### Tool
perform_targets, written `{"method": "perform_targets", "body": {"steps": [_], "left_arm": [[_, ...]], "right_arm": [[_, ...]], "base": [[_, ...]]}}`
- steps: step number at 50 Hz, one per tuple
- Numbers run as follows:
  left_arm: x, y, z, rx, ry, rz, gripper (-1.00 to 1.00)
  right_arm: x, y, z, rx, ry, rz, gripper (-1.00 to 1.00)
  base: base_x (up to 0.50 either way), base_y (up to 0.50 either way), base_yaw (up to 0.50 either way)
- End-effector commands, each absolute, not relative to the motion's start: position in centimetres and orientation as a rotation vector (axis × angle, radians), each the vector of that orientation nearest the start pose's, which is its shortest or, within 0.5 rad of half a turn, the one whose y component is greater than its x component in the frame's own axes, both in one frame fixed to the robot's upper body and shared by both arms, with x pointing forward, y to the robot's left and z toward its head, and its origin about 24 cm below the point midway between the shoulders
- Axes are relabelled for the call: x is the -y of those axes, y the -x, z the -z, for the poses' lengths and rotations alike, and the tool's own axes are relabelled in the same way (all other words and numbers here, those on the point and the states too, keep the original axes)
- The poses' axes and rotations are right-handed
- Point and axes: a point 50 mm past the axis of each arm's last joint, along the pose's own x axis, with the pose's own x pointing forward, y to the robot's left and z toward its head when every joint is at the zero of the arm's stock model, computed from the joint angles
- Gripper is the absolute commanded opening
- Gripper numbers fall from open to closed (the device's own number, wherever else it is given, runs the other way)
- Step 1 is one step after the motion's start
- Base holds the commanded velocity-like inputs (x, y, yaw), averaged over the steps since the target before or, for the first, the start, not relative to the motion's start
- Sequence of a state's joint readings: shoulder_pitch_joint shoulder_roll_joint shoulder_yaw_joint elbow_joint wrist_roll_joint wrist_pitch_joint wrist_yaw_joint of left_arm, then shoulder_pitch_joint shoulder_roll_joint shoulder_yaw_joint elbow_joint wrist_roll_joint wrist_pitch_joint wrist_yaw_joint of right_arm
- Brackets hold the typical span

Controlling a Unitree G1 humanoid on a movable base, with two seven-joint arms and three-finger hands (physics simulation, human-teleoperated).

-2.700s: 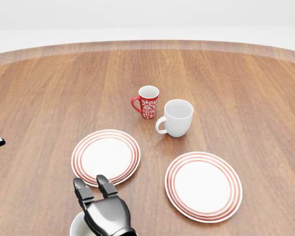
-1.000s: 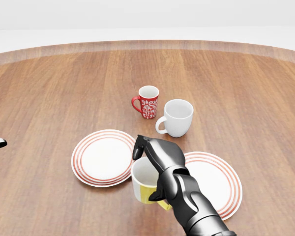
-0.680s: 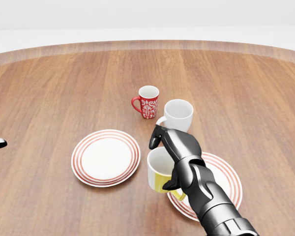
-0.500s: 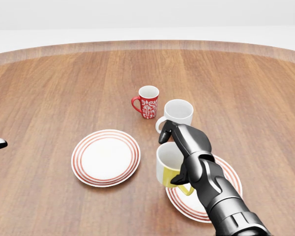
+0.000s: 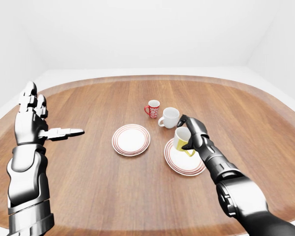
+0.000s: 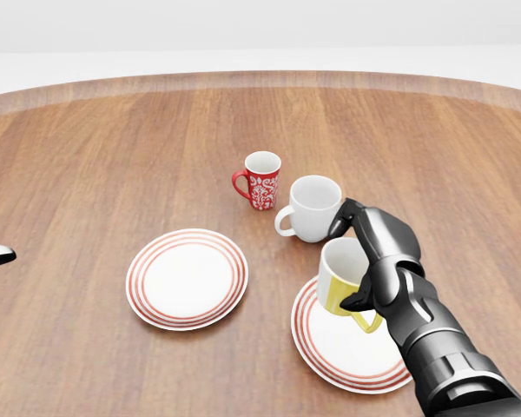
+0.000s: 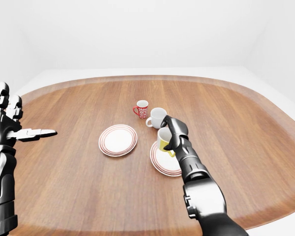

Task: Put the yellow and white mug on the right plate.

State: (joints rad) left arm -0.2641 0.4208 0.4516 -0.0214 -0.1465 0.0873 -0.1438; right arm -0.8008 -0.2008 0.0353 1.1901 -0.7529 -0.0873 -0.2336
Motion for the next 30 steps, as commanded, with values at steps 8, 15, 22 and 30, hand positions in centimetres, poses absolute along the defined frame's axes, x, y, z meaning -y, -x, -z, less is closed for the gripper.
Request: {"method": "perform_targets", "body": {"steps": [8,15,22,30], "left_arm": [[-30.2,-27.3,-16.3,0.298,-0.218,-0.254,1.0],[-30.1,-27.4,-16.2,0.296,-0.218,-0.254,1.0],[-30.1,-27.4,-16.3,0.297,-0.22,-0.253,1.0],[-30.1,-27.4,-16.2,0.293,-0.219,-0.254,1.0]], "right_arm": [[19.8,-37.0,-3.8,-0.219,1.089,0.072,-1.0],[20.7,-36.2,-2.6,-0.257,1.104,0.097,-1.0],[21.0,-36.0,-2.5,-0.259,1.115,0.112,-1.0],[21.2,-35.7,-2.1,-0.259,1.144,0.122,-1.0]], "base": [[0.0,0.0,0.0],[0.0,0.0,0.0],[0.0,0.0,0.0],[0.0,0.0,0.0]]}}
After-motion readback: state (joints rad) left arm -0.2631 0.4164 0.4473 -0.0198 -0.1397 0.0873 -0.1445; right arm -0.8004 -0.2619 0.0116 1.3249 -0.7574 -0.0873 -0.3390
